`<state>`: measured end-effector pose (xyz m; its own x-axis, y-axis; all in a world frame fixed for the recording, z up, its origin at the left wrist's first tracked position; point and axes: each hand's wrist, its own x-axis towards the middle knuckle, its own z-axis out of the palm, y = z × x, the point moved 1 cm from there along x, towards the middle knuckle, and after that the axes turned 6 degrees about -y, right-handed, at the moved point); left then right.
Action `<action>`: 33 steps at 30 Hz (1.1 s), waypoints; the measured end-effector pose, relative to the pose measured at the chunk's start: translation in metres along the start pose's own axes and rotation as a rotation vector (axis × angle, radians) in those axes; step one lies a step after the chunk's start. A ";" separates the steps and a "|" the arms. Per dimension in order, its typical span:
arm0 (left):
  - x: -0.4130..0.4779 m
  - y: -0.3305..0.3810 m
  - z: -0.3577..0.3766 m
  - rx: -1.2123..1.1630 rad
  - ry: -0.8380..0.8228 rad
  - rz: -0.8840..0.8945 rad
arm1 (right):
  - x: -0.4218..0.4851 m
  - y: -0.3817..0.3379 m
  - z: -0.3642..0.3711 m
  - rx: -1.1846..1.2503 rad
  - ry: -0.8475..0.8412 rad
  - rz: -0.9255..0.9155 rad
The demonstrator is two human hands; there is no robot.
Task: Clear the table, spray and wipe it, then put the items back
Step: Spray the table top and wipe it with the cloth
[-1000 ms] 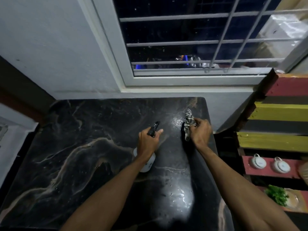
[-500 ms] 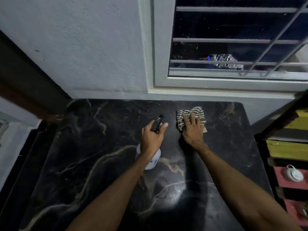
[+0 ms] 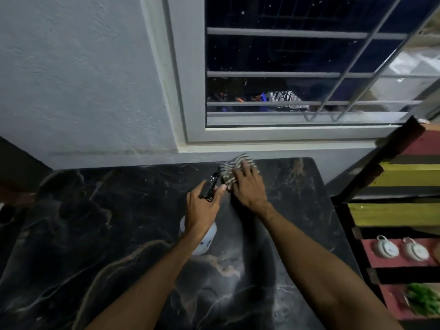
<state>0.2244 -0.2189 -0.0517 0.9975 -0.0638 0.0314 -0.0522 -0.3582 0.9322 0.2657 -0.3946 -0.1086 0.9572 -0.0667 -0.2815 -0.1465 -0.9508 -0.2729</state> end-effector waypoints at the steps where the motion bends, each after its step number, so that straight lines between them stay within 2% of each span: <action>1: 0.002 0.005 0.008 0.001 0.011 0.018 | 0.005 0.016 -0.005 0.057 0.020 0.137; 2: 0.003 0.010 0.013 -0.009 0.021 0.028 | 0.005 0.021 -0.008 0.072 0.043 0.207; 3: 0.005 0.013 0.018 -0.017 0.030 0.047 | 0.004 0.023 -0.008 0.066 0.053 0.170; 5: 0.010 0.021 0.034 -0.010 0.026 0.099 | -0.001 0.034 -0.005 -0.011 0.033 -0.039; 7: 0.014 0.026 0.050 0.035 0.010 0.107 | 0.001 0.067 -0.014 -0.078 0.025 -0.105; 11: 0.014 0.034 0.076 0.032 -0.001 0.035 | 0.000 0.150 -0.041 0.075 0.104 0.278; 12: 0.012 0.039 0.087 0.027 -0.007 0.022 | -0.008 0.158 -0.041 0.070 0.095 0.266; 16: 0.009 0.050 0.114 0.027 -0.045 -0.013 | -0.033 0.169 -0.029 -0.044 0.023 -0.055; 17: 0.009 0.053 0.119 0.024 -0.048 -0.009 | -0.031 0.179 -0.036 -0.041 0.028 -0.051; 20: -0.001 0.058 0.135 0.027 -0.057 0.008 | -0.034 0.200 -0.049 0.062 0.091 0.191; 21: -0.008 0.061 0.138 0.030 -0.050 0.007 | -0.043 0.194 -0.046 0.043 0.109 0.167; 24: -0.028 0.066 0.142 0.049 -0.040 -0.009 | -0.087 0.176 -0.022 -0.096 0.069 -0.205; 25: -0.032 0.066 0.142 0.046 -0.049 -0.019 | -0.097 0.180 -0.020 -0.101 0.053 -0.243; 26: -0.037 0.064 0.141 0.043 -0.052 -0.039 | -0.101 0.185 -0.021 -0.058 0.056 -0.185; 28: -0.048 0.059 0.135 0.041 -0.041 -0.090 | -0.101 0.189 -0.024 0.069 0.120 0.100; 29: -0.055 0.056 0.131 0.044 -0.033 -0.109 | -0.105 0.181 -0.023 0.087 0.137 0.159; 30: -0.063 0.055 0.125 0.053 -0.023 -0.117 | -0.113 0.167 -0.019 0.067 0.137 0.106; 33: -0.084 0.049 0.109 0.101 -0.014 -0.116 | -0.146 0.140 0.003 -0.022 0.053 -0.318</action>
<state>0.1329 -0.3331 -0.0477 0.9964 -0.0290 -0.0798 0.0578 -0.4561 0.8881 0.1043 -0.5172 -0.1080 0.9660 0.2193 -0.1367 0.1665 -0.9329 -0.3194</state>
